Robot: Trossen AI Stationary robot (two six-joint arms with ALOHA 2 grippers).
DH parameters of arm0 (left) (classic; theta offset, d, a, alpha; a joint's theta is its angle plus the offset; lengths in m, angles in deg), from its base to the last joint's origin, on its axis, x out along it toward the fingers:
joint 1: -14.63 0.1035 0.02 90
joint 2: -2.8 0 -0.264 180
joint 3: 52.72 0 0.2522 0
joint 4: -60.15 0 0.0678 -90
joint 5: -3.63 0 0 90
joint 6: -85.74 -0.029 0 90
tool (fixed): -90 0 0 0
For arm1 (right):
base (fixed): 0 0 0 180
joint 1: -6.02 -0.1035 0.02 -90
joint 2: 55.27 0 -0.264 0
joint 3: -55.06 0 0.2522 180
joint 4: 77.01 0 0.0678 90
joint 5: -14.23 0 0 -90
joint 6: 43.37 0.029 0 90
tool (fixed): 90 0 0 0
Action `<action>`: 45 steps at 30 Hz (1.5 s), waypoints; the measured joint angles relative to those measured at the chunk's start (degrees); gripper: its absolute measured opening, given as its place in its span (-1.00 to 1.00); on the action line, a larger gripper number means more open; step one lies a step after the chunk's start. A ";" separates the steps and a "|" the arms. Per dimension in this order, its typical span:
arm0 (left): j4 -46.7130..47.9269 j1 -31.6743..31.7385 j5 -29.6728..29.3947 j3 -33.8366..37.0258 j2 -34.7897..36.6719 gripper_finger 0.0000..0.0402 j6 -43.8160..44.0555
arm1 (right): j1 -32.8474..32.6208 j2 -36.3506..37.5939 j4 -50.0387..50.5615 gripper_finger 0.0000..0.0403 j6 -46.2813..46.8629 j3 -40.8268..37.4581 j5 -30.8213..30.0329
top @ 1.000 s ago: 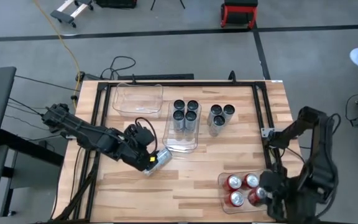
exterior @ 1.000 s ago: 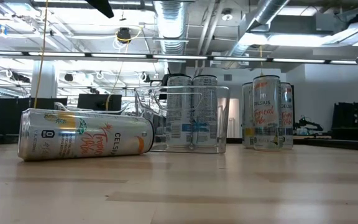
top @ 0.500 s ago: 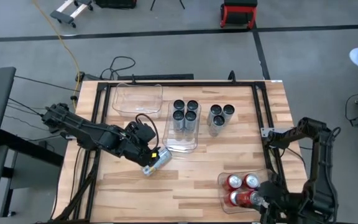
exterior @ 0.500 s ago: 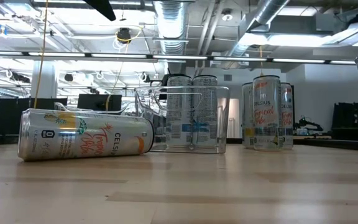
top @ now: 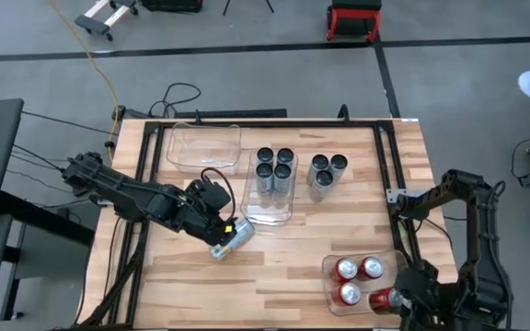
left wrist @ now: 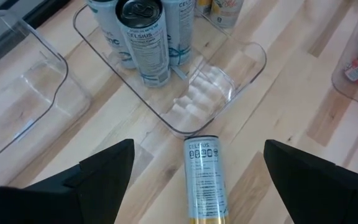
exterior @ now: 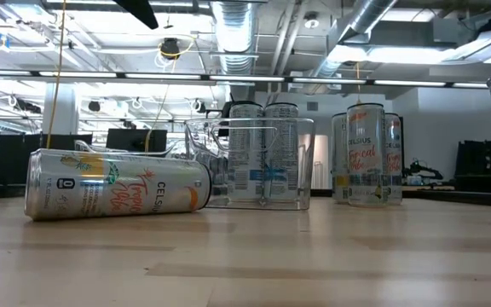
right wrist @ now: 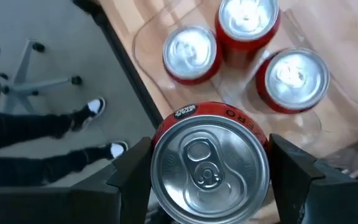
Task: Sort soda cans
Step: Put the red soda can into the bottom transparent bin
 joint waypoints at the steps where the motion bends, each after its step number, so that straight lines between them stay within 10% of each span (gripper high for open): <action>1: 0.00 0.00 0.10 0.00 0.00 0.77 0.21 | -0.06 -0.04 0.33 0.23 -0.15 0.00 0.09; 30: -3.98 0.17 -2.12 0.00 0.00 0.77 -6.96 | 6.03 -8.66 -14.58 0.24 -1.81 -14.88 0.85; 45: -1.76 0.17 -1.94 0.00 0.00 0.77 -10.19 | 5.90 -6.50 -13.55 0.95 3.83 -14.91 4.07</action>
